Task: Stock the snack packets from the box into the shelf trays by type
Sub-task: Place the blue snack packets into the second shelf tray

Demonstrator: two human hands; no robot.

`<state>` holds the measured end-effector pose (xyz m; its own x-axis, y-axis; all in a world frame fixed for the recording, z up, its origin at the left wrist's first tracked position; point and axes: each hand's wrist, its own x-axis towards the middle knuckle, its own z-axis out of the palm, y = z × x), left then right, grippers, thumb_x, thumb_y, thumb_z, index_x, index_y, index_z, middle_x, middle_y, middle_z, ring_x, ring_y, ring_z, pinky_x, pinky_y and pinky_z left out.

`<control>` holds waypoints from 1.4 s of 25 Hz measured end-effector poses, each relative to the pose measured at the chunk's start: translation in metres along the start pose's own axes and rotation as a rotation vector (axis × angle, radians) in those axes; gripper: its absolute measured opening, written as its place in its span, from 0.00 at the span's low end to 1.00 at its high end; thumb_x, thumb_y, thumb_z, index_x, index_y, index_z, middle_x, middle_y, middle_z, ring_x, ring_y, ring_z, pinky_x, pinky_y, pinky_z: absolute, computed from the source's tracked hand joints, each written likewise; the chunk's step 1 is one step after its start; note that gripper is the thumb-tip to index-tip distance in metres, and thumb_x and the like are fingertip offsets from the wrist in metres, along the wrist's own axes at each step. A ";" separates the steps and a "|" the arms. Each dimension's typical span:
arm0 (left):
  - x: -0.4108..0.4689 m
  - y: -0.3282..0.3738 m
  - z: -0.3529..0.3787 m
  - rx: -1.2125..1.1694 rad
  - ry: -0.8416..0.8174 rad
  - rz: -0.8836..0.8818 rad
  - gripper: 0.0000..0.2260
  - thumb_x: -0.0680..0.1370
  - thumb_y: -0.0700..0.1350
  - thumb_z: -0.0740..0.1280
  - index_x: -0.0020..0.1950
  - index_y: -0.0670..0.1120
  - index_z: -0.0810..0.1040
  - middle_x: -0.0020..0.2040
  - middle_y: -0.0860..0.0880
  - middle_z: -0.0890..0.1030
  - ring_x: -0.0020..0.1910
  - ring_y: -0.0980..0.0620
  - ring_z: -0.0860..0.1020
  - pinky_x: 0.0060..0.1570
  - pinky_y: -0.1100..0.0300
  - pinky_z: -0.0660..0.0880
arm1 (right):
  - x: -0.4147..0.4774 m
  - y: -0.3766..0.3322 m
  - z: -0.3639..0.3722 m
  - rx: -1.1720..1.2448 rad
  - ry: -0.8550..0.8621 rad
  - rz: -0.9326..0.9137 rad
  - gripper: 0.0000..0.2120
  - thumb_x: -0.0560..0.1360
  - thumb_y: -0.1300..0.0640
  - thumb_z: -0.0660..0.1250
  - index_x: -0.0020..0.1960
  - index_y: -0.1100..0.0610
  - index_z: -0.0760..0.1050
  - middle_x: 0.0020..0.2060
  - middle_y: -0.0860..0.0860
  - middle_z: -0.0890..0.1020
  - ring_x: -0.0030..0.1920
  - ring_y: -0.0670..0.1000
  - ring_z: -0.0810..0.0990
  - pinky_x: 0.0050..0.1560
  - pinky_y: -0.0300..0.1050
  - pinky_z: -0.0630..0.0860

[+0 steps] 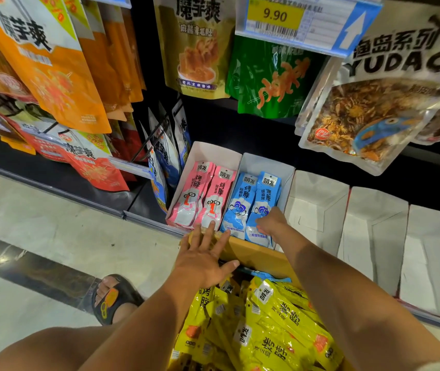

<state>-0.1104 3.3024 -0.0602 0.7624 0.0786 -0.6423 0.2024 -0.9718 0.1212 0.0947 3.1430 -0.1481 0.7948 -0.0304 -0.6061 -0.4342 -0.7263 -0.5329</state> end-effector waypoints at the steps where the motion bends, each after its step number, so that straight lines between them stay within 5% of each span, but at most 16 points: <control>1: 0.000 0.000 0.000 -0.001 -0.002 0.001 0.36 0.77 0.76 0.43 0.75 0.66 0.25 0.78 0.51 0.24 0.77 0.42 0.25 0.78 0.37 0.37 | -0.009 -0.001 -0.003 -0.016 0.008 -0.018 0.19 0.70 0.60 0.74 0.58 0.59 0.72 0.54 0.59 0.82 0.52 0.59 0.84 0.49 0.53 0.83; 6: -0.004 -0.002 -0.005 -0.014 -0.005 0.015 0.36 0.78 0.75 0.45 0.77 0.66 0.28 0.80 0.52 0.27 0.79 0.42 0.28 0.79 0.38 0.38 | -0.057 -0.002 -0.025 -0.046 -0.018 -0.135 0.22 0.73 0.55 0.74 0.64 0.57 0.71 0.59 0.56 0.80 0.55 0.57 0.83 0.53 0.56 0.83; 9: -0.012 -0.005 -0.005 -0.032 0.038 0.045 0.34 0.80 0.72 0.46 0.78 0.66 0.30 0.81 0.52 0.30 0.80 0.43 0.30 0.79 0.37 0.39 | -0.097 0.005 -0.040 -0.092 0.025 -0.280 0.26 0.76 0.54 0.72 0.71 0.58 0.69 0.65 0.55 0.76 0.61 0.57 0.79 0.55 0.45 0.78; 14: -0.027 -0.016 0.016 0.014 0.157 0.075 0.33 0.82 0.69 0.46 0.78 0.64 0.29 0.81 0.53 0.30 0.80 0.44 0.31 0.76 0.31 0.39 | -0.168 0.040 -0.051 -0.013 0.011 -0.522 0.10 0.78 0.58 0.69 0.59 0.53 0.79 0.56 0.49 0.82 0.55 0.45 0.80 0.45 0.27 0.74; 18: -0.032 -0.015 0.023 0.060 0.150 0.073 0.34 0.82 0.68 0.46 0.79 0.62 0.30 0.80 0.51 0.27 0.79 0.43 0.29 0.77 0.33 0.39 | -0.190 0.087 -0.044 -0.226 -0.021 -0.638 0.08 0.79 0.55 0.65 0.56 0.47 0.80 0.46 0.42 0.84 0.43 0.40 0.81 0.45 0.38 0.77; 22: -0.027 -0.016 0.021 0.079 0.138 0.082 0.38 0.81 0.68 0.52 0.81 0.59 0.31 0.80 0.50 0.27 0.79 0.42 0.29 0.79 0.41 0.41 | -0.160 0.131 -0.033 -0.720 -0.189 -0.478 0.17 0.79 0.54 0.65 0.68 0.49 0.76 0.70 0.48 0.72 0.62 0.51 0.77 0.61 0.44 0.74; 24: -0.023 -0.018 0.023 0.112 0.135 0.082 0.43 0.79 0.68 0.58 0.80 0.59 0.30 0.79 0.50 0.25 0.79 0.42 0.29 0.79 0.42 0.41 | -0.143 0.149 -0.030 -0.894 -0.247 -0.391 0.21 0.77 0.56 0.65 0.70 0.50 0.73 0.74 0.46 0.65 0.64 0.53 0.76 0.62 0.47 0.75; 31: -0.019 -0.020 0.022 0.119 0.129 0.078 0.49 0.76 0.63 0.66 0.80 0.59 0.31 0.79 0.51 0.25 0.78 0.42 0.27 0.80 0.43 0.44 | -0.123 0.154 -0.013 -1.044 -0.186 -0.326 0.13 0.78 0.57 0.63 0.62 0.52 0.67 0.54 0.50 0.80 0.52 0.54 0.82 0.51 0.51 0.81; 35: -0.022 -0.017 0.018 0.101 0.106 0.071 0.49 0.76 0.60 0.68 0.81 0.59 0.33 0.80 0.51 0.26 0.79 0.42 0.27 0.79 0.42 0.45 | -0.131 0.143 -0.020 -0.985 -0.149 -0.378 0.14 0.77 0.62 0.63 0.62 0.55 0.70 0.55 0.52 0.82 0.54 0.55 0.82 0.52 0.50 0.80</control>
<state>-0.1416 3.3135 -0.0618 0.8342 0.0265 -0.5508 0.0867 -0.9927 0.0835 -0.0629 3.0294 -0.1330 0.7175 0.3491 -0.6027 0.4171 -0.9084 -0.0296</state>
